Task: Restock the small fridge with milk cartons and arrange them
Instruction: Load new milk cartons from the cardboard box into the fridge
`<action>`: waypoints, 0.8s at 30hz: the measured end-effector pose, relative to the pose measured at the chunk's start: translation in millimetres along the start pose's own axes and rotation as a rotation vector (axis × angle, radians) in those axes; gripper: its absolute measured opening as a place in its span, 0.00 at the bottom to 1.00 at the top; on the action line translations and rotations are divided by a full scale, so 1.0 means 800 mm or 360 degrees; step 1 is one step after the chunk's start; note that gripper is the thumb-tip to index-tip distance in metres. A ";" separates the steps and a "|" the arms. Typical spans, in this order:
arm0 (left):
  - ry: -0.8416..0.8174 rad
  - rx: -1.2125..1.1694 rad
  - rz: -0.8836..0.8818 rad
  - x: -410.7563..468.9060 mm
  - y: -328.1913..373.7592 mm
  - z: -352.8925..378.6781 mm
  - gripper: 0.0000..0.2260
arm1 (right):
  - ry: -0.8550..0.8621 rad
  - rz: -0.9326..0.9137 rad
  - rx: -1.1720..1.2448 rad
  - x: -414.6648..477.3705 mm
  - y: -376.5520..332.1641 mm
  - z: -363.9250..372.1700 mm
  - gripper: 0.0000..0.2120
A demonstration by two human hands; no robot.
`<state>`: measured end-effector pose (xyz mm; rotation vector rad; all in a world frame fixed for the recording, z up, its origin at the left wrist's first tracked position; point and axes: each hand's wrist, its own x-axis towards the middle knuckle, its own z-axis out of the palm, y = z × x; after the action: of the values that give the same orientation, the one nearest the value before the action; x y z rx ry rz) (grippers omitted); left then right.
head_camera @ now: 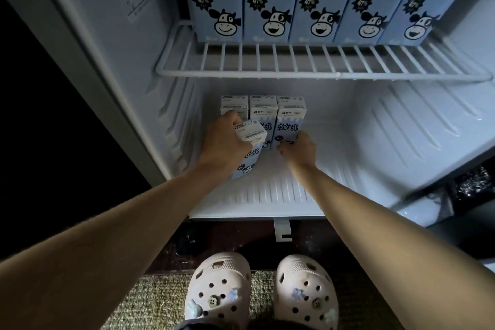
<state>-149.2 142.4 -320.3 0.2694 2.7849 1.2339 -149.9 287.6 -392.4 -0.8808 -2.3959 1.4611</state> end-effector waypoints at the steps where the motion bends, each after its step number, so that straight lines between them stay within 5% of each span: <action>1: 0.0000 0.0001 0.0009 -0.001 0.002 -0.001 0.14 | 0.0028 -0.0008 -0.0019 -0.004 0.003 -0.004 0.07; 4: -0.0011 -0.0020 0.0006 -0.003 0.007 0.001 0.14 | 0.0188 -0.0149 -0.0040 -0.032 0.012 -0.016 0.14; 9: -0.0063 -0.0120 0.0086 -0.008 0.031 0.015 0.12 | -0.0310 -0.0592 -0.0157 -0.068 0.031 -0.017 0.28; 11: -0.0102 -0.0118 0.0163 -0.012 0.045 0.027 0.12 | -0.0235 -0.0649 -0.0146 -0.069 0.033 -0.019 0.31; 18: -0.0376 -0.0452 0.0215 -0.026 0.076 0.059 0.14 | 0.0247 -0.0283 -0.0029 -0.048 0.042 -0.059 0.23; 21: -0.0472 -0.0442 -0.0008 -0.027 0.061 0.066 0.03 | 0.0352 -0.0072 -0.0055 -0.033 0.047 -0.072 0.18; 24: -0.0335 -0.0276 -0.0391 -0.007 0.016 0.070 0.11 | 0.0326 -0.0111 -0.0053 -0.017 0.041 -0.073 0.19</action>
<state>-134.1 190.1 -348.5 0.0397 2.4305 1.2917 -99.8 334.2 -390.3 -0.8976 -2.2820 1.2446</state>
